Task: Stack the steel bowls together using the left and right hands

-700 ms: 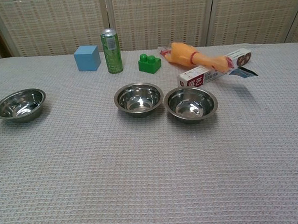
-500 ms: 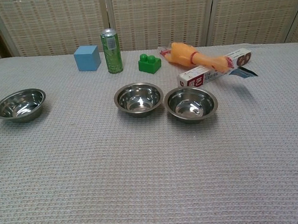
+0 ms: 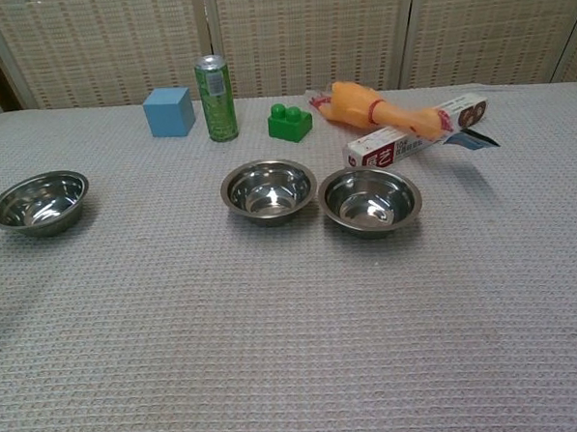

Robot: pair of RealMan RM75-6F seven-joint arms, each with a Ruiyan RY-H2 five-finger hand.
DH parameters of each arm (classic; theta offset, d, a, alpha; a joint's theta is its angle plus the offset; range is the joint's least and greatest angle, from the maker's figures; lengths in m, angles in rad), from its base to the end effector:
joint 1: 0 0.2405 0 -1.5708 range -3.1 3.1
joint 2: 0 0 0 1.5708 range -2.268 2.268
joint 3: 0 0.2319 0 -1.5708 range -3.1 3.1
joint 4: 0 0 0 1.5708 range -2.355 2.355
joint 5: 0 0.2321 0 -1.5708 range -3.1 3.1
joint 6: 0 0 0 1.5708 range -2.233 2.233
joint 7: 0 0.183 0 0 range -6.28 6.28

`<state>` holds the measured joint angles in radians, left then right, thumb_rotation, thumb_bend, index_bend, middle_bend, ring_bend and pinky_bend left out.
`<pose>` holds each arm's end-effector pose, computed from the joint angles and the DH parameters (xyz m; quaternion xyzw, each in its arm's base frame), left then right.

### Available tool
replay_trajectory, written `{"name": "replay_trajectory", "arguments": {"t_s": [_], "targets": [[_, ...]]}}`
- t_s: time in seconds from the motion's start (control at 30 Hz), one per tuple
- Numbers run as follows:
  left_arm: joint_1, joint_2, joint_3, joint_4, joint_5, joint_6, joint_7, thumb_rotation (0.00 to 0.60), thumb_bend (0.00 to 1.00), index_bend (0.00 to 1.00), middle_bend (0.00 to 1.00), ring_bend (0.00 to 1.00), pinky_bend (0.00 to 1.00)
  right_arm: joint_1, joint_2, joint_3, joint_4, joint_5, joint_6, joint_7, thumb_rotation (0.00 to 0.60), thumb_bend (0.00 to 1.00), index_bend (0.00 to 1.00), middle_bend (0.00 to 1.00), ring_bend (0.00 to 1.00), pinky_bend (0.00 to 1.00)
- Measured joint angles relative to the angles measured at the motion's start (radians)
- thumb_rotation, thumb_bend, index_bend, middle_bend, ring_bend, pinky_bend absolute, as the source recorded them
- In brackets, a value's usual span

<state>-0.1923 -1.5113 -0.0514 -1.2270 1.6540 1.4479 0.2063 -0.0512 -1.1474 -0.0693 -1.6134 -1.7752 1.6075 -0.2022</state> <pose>-0.2741 0.2503 0.0239 -0.6905 -0.2652 -0.3744 0.5592 -0.2736 -0.1494 0.1019 0.6715 -0.3174 0.3592 0.5651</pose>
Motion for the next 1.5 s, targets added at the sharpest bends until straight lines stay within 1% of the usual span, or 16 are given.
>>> {"name": "replay_trajectory", "arguments": {"t_s": [0.07,0.23,0.47,0.6,0.73,0.87,0.93,1.0,1.07,1.2,1.33,1.43,1.5], "targets": [[-0.024,-0.044,-0.015,0.06,-0.015,-0.024,0.01,0.6,0.41,0.18,1.0,1.0,1.0,0.0,-0.002,0.002,0.001,0.005,-0.001,-0.003,0.6,0.13,0.0,0.0,0.0,0.0],[-0.075,-0.139,-0.053,0.203,-0.047,-0.05,0.008,0.6,0.4,0.23,1.0,1.0,1.0,0.004,-0.006,0.01,0.001,0.027,-0.017,-0.013,0.6,0.13,0.0,0.0,0.0,0.0],[-0.136,-0.254,-0.099,0.423,-0.085,-0.052,-0.071,0.6,0.4,0.31,1.0,1.0,1.0,0.012,-0.015,0.018,-0.003,0.056,-0.045,-0.04,0.6,0.13,0.0,0.0,0.0,0.0],[-0.169,-0.309,-0.109,0.543,-0.107,-0.081,-0.126,0.6,0.4,0.35,1.0,1.0,1.0,0.016,-0.021,0.023,-0.003,0.074,-0.059,-0.053,0.6,0.13,0.0,0.0,0.0,0.0],[-0.201,-0.359,-0.113,0.656,-0.127,-0.119,-0.174,0.6,0.4,0.36,1.0,1.0,1.0,0.019,-0.024,0.028,-0.007,0.093,-0.072,-0.063,0.6,0.13,0.0,0.0,0.0,0.0],[-0.232,-0.408,-0.115,0.762,-0.147,-0.154,-0.214,0.6,0.4,0.43,1.0,1.0,1.0,0.022,-0.026,0.033,-0.011,0.107,-0.078,-0.074,0.6,0.13,0.0,0.0,0.0,0.0],[-0.244,-0.429,-0.117,0.801,-0.153,-0.155,-0.231,0.6,0.41,0.5,1.0,1.0,1.0,0.022,-0.027,0.034,-0.012,0.11,-0.08,-0.076,0.6,0.13,0.0,0.0,0.0,0.0],[-0.255,-0.453,-0.121,0.845,-0.158,-0.14,-0.245,0.6,0.46,0.62,1.0,1.0,1.0,0.023,-0.026,0.034,-0.013,0.115,-0.083,-0.077,0.6,0.13,0.0,0.0,0.0,0.0],[-0.267,-0.478,-0.124,0.891,-0.163,-0.125,-0.255,0.6,0.51,0.69,1.0,1.0,1.0,0.024,-0.024,0.034,-0.015,0.117,-0.085,-0.075,0.6,0.13,0.0,0.0,0.0,0.0],[-0.294,-0.522,-0.129,0.971,-0.176,-0.122,-0.275,0.6,0.58,0.75,1.0,1.0,1.0,0.023,-0.021,0.036,-0.018,0.122,-0.082,-0.072,0.6,0.13,0.0,0.0,0.0,0.0],[-0.309,-0.541,-0.131,0.995,-0.184,-0.12,-0.288,0.6,0.64,0.77,1.0,1.0,1.0,0.023,-0.02,0.037,-0.018,0.124,-0.08,-0.071,0.6,0.13,0.0,0.0,0.0,0.0],[-0.316,-0.549,-0.131,1.014,-0.186,-0.109,-0.297,0.6,0.65,0.77,1.0,1.0,1.0,0.023,-0.019,0.038,-0.018,0.131,-0.082,-0.069,0.6,0.13,0.0,0.0,0.0,0.0],[-0.324,-0.555,-0.133,1.023,-0.189,-0.081,-0.312,0.6,0.65,0.78,1.0,1.0,1.0,0.024,-0.018,0.037,-0.019,0.133,-0.085,-0.068,0.6,0.13,0.0,0.0,0.0,0.0]]}}
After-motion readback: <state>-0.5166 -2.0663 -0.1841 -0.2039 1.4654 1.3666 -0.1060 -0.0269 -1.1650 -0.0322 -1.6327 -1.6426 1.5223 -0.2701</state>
